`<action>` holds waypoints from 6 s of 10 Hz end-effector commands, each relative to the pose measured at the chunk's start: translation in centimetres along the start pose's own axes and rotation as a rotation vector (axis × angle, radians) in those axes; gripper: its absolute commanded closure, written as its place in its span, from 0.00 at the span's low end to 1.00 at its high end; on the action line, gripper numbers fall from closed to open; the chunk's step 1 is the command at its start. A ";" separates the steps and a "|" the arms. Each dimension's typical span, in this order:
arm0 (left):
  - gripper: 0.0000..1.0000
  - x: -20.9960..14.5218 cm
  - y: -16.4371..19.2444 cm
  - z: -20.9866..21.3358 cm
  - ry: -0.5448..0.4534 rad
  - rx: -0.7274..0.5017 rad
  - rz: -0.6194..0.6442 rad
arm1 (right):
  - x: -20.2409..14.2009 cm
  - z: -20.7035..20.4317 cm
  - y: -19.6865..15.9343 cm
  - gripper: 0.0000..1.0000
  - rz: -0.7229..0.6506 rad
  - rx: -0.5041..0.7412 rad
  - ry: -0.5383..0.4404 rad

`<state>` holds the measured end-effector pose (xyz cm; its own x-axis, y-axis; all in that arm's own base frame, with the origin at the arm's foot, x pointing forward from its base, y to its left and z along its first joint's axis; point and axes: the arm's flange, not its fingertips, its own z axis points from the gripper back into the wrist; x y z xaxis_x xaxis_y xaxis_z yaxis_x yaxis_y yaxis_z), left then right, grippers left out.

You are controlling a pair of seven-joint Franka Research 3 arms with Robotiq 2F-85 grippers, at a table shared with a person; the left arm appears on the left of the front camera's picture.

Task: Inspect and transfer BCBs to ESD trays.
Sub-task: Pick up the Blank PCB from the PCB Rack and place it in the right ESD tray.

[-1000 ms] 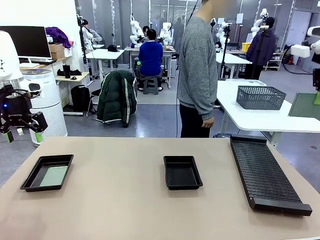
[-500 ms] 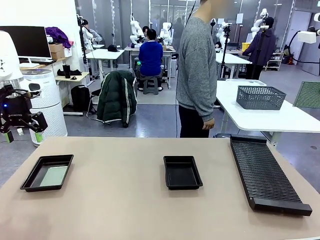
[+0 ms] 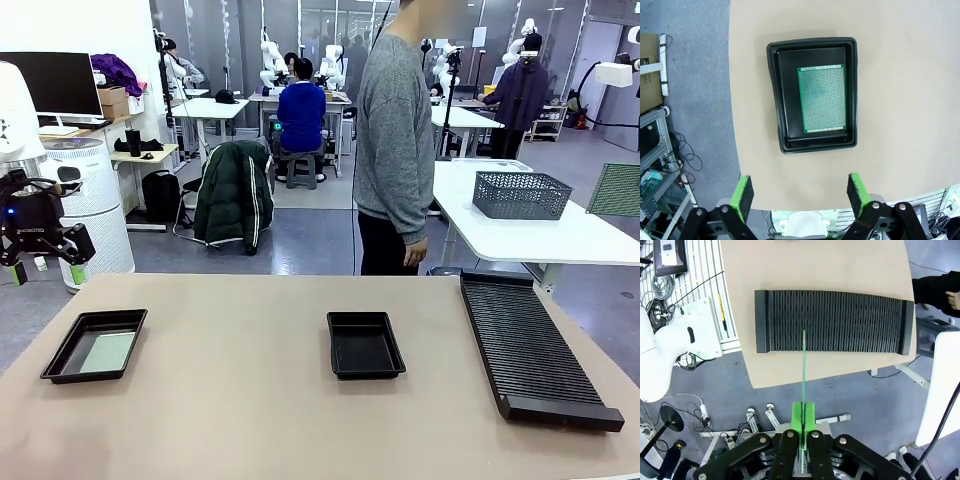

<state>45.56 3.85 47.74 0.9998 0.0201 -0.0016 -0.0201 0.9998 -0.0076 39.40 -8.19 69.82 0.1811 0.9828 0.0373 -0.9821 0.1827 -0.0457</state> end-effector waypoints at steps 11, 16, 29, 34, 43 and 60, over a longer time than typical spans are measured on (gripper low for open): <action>0.00 0.0 0.0 -0.1 -0.010 0.000 -0.005 | 3.6 -0.9 1.8 0.97 -0.202 0.055 -0.036; 0.00 0.0 0.0 -0.1 -0.010 0.000 -0.005 | 12.8 -5.3 7.2 0.97 -0.632 0.152 -0.124; 0.00 0.0 0.0 -0.1 -0.010 0.000 -0.005 | 27.3 -21.1 6.9 0.97 -1.237 0.310 -0.353; 0.00 0.0 0.0 -0.1 -0.010 0.000 -0.005 | 27.3 -27.0 3.4 0.97 -1.290 0.347 -0.406; 0.00 0.0 0.0 -0.1 -0.010 0.000 -0.005 | 29.7 -34.7 -1.4 0.97 -1.343 0.462 -0.457; 0.00 0.0 0.0 -0.1 -0.010 0.000 -0.005 | 30.0 -40.2 -1.8 0.97 -1.374 0.520 -0.373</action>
<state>45.55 3.83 47.74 0.9998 0.0196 -0.0013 -0.0196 0.9998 -0.0075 48.51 21.84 31.18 0.9995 -0.0153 -0.0262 0.0276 0.8140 0.5802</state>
